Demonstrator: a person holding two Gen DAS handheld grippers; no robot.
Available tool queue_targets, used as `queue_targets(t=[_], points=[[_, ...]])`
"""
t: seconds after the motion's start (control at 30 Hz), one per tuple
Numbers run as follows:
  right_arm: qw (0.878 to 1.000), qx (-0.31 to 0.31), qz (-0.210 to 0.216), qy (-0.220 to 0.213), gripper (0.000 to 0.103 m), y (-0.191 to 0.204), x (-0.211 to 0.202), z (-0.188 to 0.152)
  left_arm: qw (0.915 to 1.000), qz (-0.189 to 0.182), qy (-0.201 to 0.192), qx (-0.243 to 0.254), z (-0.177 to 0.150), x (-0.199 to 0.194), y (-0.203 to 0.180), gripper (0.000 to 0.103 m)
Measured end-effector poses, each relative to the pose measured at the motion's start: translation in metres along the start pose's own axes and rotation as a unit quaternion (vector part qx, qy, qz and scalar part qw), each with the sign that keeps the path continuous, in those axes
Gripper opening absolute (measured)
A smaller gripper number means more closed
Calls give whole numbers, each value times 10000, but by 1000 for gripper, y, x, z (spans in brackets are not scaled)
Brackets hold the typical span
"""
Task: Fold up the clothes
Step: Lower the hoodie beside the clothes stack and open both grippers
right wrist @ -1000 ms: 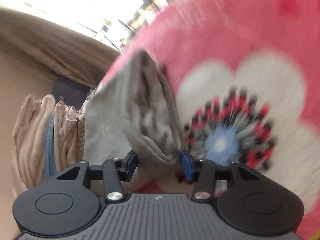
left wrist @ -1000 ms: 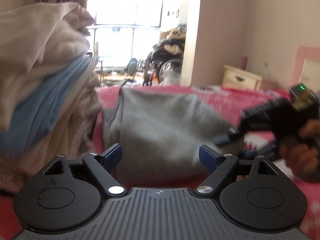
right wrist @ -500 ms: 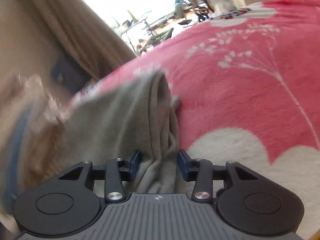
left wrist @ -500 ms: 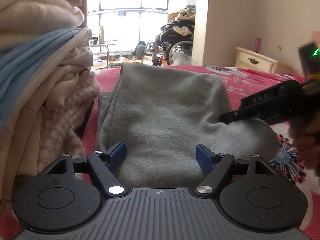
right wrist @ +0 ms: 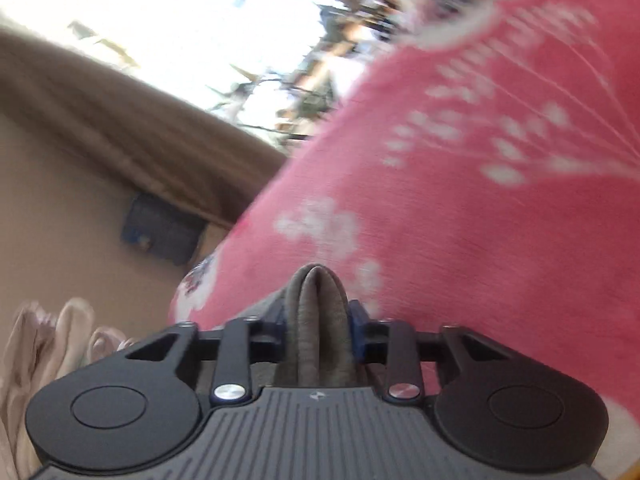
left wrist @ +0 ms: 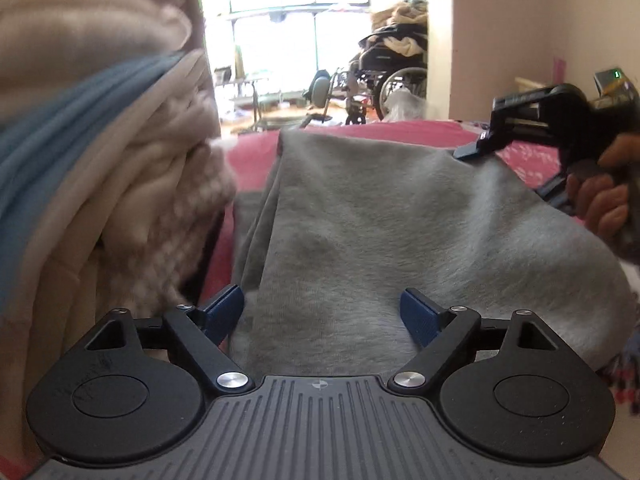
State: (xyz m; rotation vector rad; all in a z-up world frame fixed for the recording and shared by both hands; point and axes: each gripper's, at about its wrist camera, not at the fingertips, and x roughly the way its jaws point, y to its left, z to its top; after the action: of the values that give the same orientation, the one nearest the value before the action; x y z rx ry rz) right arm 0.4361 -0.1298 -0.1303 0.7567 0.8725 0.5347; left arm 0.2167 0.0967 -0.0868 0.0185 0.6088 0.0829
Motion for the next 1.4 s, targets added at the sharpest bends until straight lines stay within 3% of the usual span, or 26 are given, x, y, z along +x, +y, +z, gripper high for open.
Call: queue_targets(t=[0.17, 0.2, 0.23, 0.27, 0.3, 0.33, 0.37, 0.43, 0.47, 0.53, 0.57, 0.63, 0.7, 0.73, 0.8, 0.87, 1.0, 1.03, 1.13, 1.2, 1.3, 1.37, 1.4], points=[[9962, -576, 654, -83, 28, 17, 2, 1, 9996, 233, 49, -180, -5, -14, 1, 72], [9963, -578, 628, -63, 28, 17, 7, 0, 9994, 290, 39, -191, -6, -16, 1, 72], [9975, -579, 392, -13, 30, 14, 15, -1, 9992, 349, 35, -202, -8, -17, 1, 72], [9981, -604, -2, 76, 39, 11, 23, 0, 9989, 401, 40, -226, -9, -17, 1, 73], [9975, -589, -367, 156, 51, 7, 29, 2, 9986, 433, 73, -285, -9, -15, 2, 75], [9981, -449, -409, 124, 67, 4, 25, 6, 9983, 444, 114, -358, -10, -12, 3, 77], [9985, -312, -446, 78, 66, 1, 21, 10, 9981, 446, 132, -408, -9, -10, 4, 79], [9971, -309, -350, -598, 66, 4, -7, 17, 9976, 443, 168, -502, -8, -6, 6, 80], [9942, -383, -310, -960, 60, 8, -21, 19, 9975, 423, 178, -530, -8, -6, 7, 80], [9892, -782, -175, -1227, 46, 27, -36, 22, 9976, 405, 155, -534, -9, -6, 8, 80], [9875, -1134, -35, -1097, 41, 42, -35, 20, 9976, 408, 150, -532, -9, -6, 8, 80], [9781, -2036, 236, -364, 35, 74, -12, 1, 9973, 439, 159, -574, -9, -6, 7, 81], [9552, -2890, 450, 457, 29, 105, 16, -25, 9967, 488, 152, -633, -8, -7, 7, 82], [9436, -3210, 428, 685, 29, 117, 32, -43, 9967, 512, 129, -615, -9, -7, 6, 82], [9319, -3480, 130, 1018, 29, 130, 65, -82, 9967, 554, 83, -580, -9, -8, 5, 83], [9322, -3554, -182, 667, 29, 133, 84, -105, 9968, 558, 53, -566, -10, -10, 5, 83], [9392, -3352, -498, 549, 25, 144, 83, -101, 9965, 634, -7, -549, -7, -8, 6, 83], [9425, -3264, -490, 528, 26, 147, 76, -93, 9965, 631, 1, -552, -5, -7, 7, 83], [9554, -2942, -172, -168, 26, 141, 19, -65, 9969, 572, 28, -537, -3, -9, 8, 86], [9550, -2930, -245, -395, 27, 130, -21, -52, 9971, 537, 14, -530, -3, -9, 9, 86], [9521, -3045, -287, -56, 22, 106, -51, -50, 9972, 512, -11, -549, -7, -14, 10, 87], [9416, -3278, -656, 403, 20, 91, -55, -62, 9970, 519, -8, -571, -5, -14, 11, 88], [9346, -3354, -1015, 605, 14, 80, -48, -68, 9969, 517, -3, -589, -4, -14, 11, 88]])
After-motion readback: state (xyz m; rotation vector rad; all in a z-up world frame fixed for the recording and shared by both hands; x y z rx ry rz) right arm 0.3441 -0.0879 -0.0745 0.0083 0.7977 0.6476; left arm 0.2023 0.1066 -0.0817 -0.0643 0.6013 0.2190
